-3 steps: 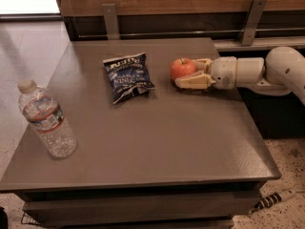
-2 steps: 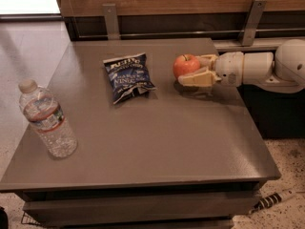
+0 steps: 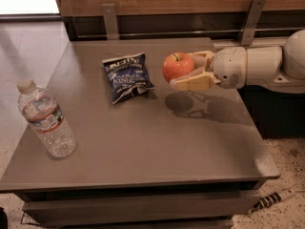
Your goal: Move apple near water bottle
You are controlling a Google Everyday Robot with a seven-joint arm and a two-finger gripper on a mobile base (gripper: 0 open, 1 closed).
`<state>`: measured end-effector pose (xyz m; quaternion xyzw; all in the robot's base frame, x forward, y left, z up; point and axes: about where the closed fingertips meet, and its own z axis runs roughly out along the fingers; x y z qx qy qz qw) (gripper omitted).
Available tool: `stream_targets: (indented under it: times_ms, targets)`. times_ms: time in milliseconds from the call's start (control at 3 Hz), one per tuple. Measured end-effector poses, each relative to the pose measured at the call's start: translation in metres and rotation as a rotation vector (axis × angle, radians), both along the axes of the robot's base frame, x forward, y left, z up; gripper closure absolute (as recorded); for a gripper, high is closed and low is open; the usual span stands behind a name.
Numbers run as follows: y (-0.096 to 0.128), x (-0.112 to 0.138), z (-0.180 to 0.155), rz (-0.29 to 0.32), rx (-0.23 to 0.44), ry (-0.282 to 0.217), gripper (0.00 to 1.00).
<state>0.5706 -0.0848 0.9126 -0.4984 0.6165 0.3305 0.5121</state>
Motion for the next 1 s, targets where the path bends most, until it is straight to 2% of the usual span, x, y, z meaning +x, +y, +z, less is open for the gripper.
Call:
stream_targets:
  times_ms: [333, 1000]
  targets:
    - [0.025, -0.05, 0.015, 0.059, 0.009, -0.033, 1.0]
    - [0.068, -0.12, -0.017, 0.108, 0.036, -0.04, 1.0]
